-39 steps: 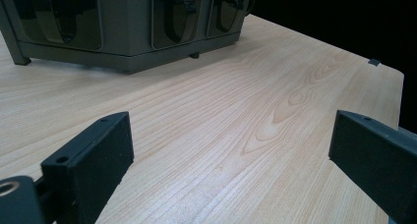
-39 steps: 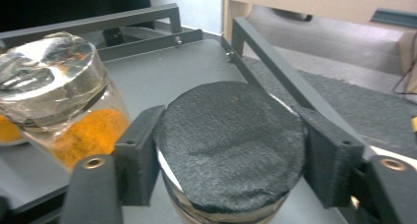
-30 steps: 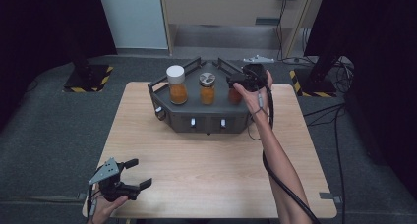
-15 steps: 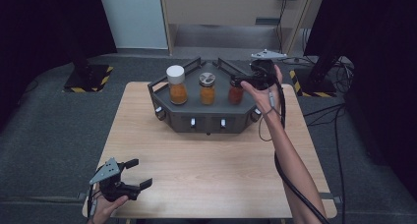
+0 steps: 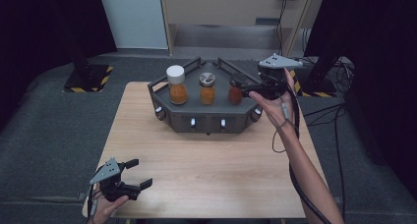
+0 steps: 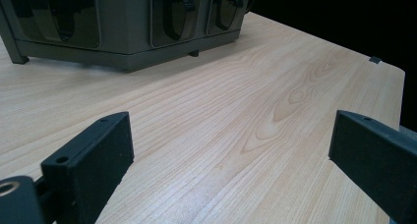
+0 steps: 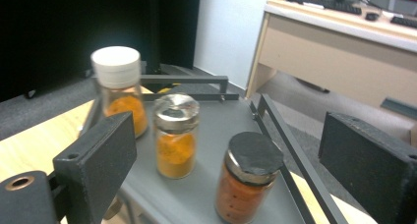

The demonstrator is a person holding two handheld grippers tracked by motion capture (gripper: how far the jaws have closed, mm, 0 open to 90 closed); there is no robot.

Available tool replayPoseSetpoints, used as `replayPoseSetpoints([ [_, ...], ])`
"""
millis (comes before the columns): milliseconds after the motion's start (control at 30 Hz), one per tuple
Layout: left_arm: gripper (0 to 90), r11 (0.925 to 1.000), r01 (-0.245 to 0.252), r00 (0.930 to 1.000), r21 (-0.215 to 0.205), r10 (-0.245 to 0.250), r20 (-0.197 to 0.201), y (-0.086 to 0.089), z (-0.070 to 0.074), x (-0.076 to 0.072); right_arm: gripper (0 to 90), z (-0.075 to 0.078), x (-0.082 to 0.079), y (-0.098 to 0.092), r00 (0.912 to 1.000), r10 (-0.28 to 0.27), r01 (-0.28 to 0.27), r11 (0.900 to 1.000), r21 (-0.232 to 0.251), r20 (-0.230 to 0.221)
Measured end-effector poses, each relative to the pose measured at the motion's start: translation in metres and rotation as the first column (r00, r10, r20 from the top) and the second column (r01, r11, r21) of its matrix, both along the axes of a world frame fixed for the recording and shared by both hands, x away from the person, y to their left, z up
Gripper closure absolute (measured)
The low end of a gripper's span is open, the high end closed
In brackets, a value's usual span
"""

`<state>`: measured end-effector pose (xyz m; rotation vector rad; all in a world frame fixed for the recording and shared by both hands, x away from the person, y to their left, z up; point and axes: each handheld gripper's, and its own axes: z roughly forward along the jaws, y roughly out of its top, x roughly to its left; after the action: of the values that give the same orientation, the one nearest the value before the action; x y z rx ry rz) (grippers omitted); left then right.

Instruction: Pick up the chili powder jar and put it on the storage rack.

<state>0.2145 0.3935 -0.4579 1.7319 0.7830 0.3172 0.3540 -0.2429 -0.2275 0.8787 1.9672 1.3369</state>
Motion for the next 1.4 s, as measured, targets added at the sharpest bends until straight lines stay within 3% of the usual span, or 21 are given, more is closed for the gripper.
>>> replayPoseSetpoints([
  [233,2.1,1.0000,0.001,1.0000,0.001,-0.001,0.000,0.000,0.000,0.000,5.9,0.002,-0.025,-0.006,0.9978,0.061,-0.060,0.998,-0.017,0.028],
  [333,2.1,1.0000,-0.001,1.0000,0.000,0.001,0.001,0.000,0.000,0.000,5.0,-0.002,-0.040,-0.014,0.9955,0.086,-0.086,0.996,-0.004,0.040],
  [700,2.1,1.0000,-0.004,1.0000,-0.002,0.004,-0.005,0.000,0.000,0.000,2.6,-0.018,-0.072,-0.035,0.9894,0.139,-0.141,0.989,0.035,0.041],
  [1033,2.1,1.0000,-0.003,1.0000,-0.007,0.003,-0.009,-0.001,-0.001,0.002,2.6,-0.035,-0.096,-0.053,0.9923,0.118,-0.120,0.992,0.049,0.035],
  [1400,2.1,0.9999,0.009,1.0000,-0.010,-0.009,0.000,-0.001,-0.001,0.003,2.7,-0.071,-0.127,-0.078,0.9967,0.081,-0.080,0.995,0.057,-0.008],
])
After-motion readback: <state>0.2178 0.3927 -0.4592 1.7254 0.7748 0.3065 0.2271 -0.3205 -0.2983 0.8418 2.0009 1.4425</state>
